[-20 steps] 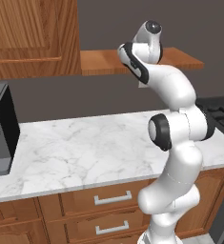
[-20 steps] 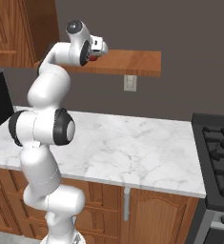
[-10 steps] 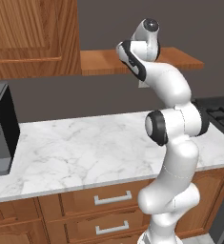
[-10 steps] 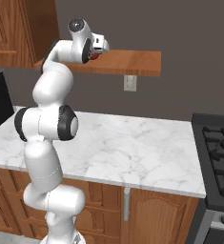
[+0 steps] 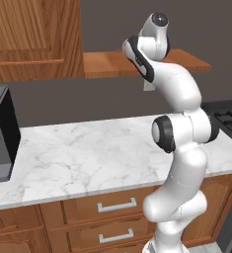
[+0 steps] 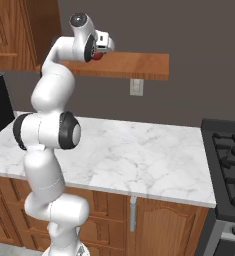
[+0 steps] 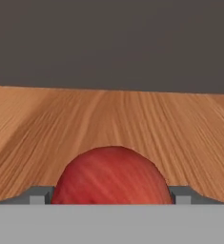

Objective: Pick the onions from the cabinet and place them in one bowl. Pick the avocado from the sink and place it in the other bowl.

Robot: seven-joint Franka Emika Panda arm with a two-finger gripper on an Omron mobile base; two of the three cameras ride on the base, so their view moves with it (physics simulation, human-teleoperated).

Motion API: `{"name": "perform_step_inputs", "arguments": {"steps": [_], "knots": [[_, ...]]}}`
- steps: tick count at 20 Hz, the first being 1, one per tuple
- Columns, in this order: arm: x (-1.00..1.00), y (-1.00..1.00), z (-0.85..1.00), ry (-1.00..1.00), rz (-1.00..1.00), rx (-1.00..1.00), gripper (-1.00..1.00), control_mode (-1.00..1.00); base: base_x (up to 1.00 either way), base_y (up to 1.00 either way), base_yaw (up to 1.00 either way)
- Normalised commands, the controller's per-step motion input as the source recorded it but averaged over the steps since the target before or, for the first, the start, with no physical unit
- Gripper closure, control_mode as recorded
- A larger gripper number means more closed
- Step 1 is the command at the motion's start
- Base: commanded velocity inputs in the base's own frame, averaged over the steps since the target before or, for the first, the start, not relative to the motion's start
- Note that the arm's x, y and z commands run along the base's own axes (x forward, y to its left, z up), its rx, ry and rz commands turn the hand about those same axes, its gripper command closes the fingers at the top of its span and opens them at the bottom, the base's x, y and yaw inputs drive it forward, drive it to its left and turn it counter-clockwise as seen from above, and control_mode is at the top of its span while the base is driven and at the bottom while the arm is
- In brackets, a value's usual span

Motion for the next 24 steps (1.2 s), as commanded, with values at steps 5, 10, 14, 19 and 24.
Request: {"name": "perform_step_inputs", "arguments": {"steps": [5, 10, 14, 19, 24], "knots": [[-0.78, 0.00, 0.14, 0.02, -0.06, 0.00, 1.00, -1.00, 0.00, 0.00, 0.00], [-0.95, 0.00, 0.05, 0.11, -0.09, 0.00, 1.00, -1.00, 0.00, 0.00, 0.00], [-0.99, -0.15, 0.00, 0.13, -0.09, 0.03, 1.00, -1.00, 0.00, 0.00, 0.00], [-0.86, -0.06, 0.01, 0.14, -0.11, 0.03, 1.00, -1.00, 0.00, 0.00, 0.00], [-0.74, -0.08, 0.01, 0.13, -0.06, 0.08, 1.00, -1.00, 0.00, 0.00, 0.00]]}}
